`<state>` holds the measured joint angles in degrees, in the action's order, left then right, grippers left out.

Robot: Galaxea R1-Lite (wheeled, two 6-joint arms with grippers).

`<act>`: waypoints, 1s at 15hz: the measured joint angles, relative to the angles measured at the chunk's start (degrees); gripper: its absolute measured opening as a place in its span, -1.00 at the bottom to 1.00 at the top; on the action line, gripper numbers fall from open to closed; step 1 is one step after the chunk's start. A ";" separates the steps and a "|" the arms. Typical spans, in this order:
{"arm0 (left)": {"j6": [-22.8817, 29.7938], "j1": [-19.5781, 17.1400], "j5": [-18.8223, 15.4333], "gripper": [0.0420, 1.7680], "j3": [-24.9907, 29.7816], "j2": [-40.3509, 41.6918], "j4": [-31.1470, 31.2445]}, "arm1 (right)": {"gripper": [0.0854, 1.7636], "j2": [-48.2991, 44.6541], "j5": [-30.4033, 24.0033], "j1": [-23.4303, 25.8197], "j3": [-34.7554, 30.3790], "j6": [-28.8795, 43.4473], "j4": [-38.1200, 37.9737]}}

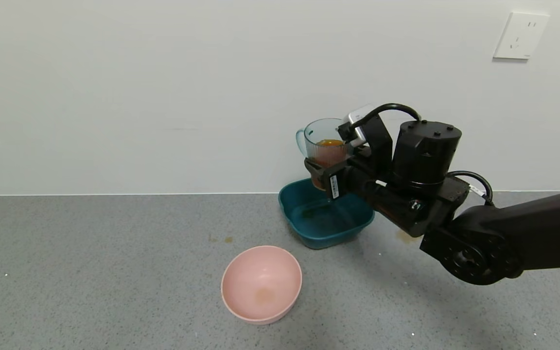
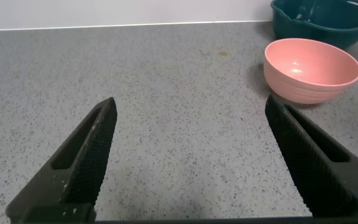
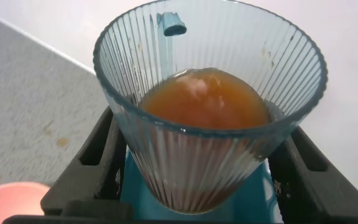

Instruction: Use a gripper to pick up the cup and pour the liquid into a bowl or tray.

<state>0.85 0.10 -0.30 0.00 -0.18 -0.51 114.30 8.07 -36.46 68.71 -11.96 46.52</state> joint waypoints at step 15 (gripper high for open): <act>0.00 0.00 0.01 0.94 0.00 0.00 0.00 | 0.49 -0.77 0.09 -4.60 -2.91 0.04 -3.63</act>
<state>0.85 0.10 -0.29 0.00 -0.18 -0.51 113.53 8.16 -41.06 65.79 -11.92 42.89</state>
